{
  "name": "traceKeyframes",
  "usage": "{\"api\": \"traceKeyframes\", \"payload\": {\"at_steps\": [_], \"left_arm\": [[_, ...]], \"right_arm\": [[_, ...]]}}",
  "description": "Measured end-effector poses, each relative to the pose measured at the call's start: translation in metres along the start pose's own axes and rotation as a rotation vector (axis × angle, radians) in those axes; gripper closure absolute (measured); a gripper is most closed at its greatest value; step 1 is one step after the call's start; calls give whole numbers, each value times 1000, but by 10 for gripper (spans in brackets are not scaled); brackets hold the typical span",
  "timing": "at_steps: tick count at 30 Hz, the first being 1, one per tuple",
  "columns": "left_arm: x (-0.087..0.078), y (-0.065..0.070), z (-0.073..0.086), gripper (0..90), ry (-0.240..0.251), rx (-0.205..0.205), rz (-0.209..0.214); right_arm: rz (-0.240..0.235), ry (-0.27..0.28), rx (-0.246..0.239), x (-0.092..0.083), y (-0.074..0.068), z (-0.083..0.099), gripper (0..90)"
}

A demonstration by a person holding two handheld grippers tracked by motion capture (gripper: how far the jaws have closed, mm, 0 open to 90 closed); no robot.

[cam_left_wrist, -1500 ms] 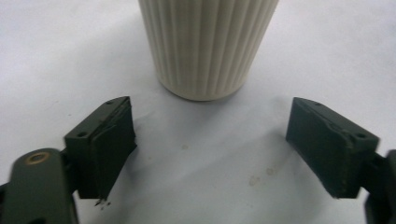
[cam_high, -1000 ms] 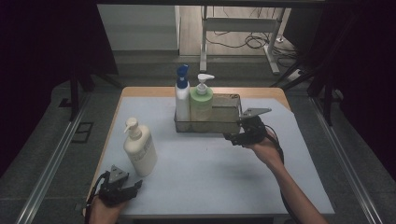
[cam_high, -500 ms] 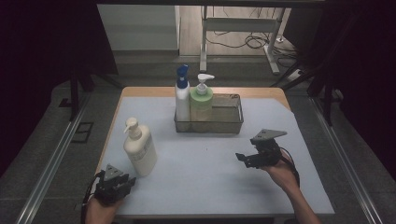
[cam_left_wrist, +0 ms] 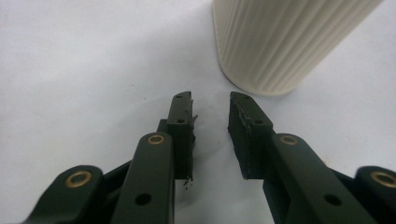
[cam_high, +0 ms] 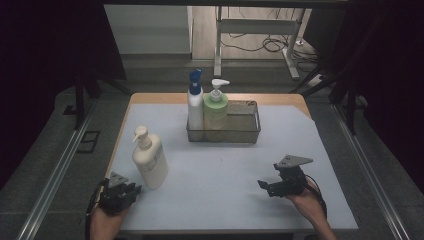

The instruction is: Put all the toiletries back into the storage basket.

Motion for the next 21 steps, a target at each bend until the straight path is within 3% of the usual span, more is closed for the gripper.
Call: {"api": "traceKeyframes", "payload": {"at_steps": [10, 16, 21], "left_arm": [[5, -10, -10, 771, -10, 3, -4], [10, -14, -21, 889, 2, 25, 0], [16, -16, -30, 894, 21, 50, 3]], "right_arm": [[0, -47, -28, 9, -11, 21, 47], [-7, -59, -21, 16, -15, 30, 12], [-2, -51, -21, 18, -14, 34, 3]]}}
Point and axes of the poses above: each handheld gripper's, and its own axes: x roughly forward along the jaws, z roughly out of its underside, y roughly to its right, the point moved 2 cm from there along x, roughly forward along the jaws, and after that the axes turned 11 degrees about z, right-handed, at the moved point
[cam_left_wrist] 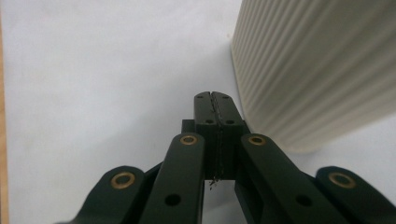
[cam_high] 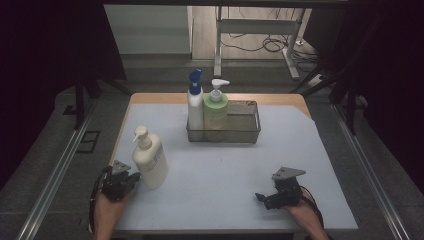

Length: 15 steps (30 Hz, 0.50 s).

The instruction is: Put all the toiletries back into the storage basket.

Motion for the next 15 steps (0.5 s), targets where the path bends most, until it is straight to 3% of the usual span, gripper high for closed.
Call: {"api": "traceKeyframes", "payload": {"at_steps": [5, 10, 15], "left_arm": [[10, -4, -6, 894, 4, 13, 33], [17, -6, -10, 894, 31, 0, 84], [20, -5, -13, 894, 33, 7, 104]], "right_arm": [[12, -3, -17, 1, -2, 0, 0], [12, -4, -14, 1, -2, 1, 0], [12, -2, -14, 1, -2, 1, 0]]}}
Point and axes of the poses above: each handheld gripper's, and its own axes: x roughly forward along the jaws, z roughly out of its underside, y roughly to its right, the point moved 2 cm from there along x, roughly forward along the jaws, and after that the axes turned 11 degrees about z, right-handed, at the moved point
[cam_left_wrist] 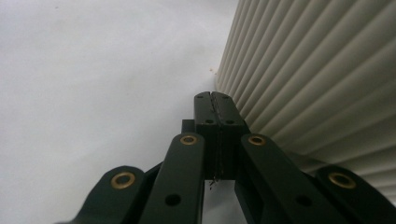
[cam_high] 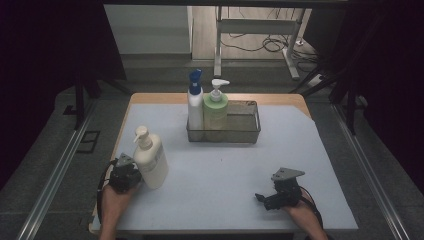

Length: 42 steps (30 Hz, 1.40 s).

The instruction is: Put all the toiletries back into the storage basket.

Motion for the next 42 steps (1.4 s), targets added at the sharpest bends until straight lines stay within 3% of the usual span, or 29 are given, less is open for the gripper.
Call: {"api": "traceKeyframes", "payload": {"at_steps": [8, 29, 42], "left_arm": [[9, 8, -2, 895, -16, 32, 0], [34, 40, -14, 894, -24, 90, 50], [33, 53, -9, 893, -42, 98, 74]], "right_arm": [[-1, 2, -1, 0, 0, 0, 0], [4, 8, -3, 0, 0, 1, 0], [3, 8, -2, 0, 0, 1, 0]]}}
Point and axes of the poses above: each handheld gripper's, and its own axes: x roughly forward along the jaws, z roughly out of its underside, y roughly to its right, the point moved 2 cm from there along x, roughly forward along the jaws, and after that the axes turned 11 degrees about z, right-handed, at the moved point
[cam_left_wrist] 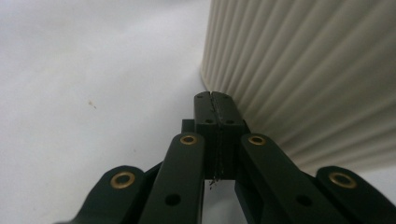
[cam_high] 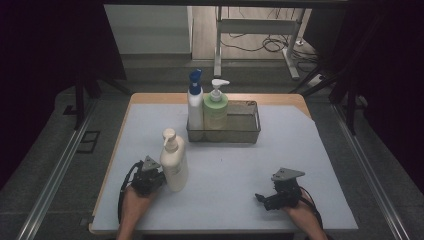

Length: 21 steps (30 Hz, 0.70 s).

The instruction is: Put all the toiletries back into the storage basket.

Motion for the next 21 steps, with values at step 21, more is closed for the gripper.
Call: {"api": "traceKeyframes", "payload": {"at_steps": [21], "left_arm": [[20, 29, -11, 892, -23, 61, 59]], "right_arm": [[0, 1, 0, 0, 0, 0, 0]]}}
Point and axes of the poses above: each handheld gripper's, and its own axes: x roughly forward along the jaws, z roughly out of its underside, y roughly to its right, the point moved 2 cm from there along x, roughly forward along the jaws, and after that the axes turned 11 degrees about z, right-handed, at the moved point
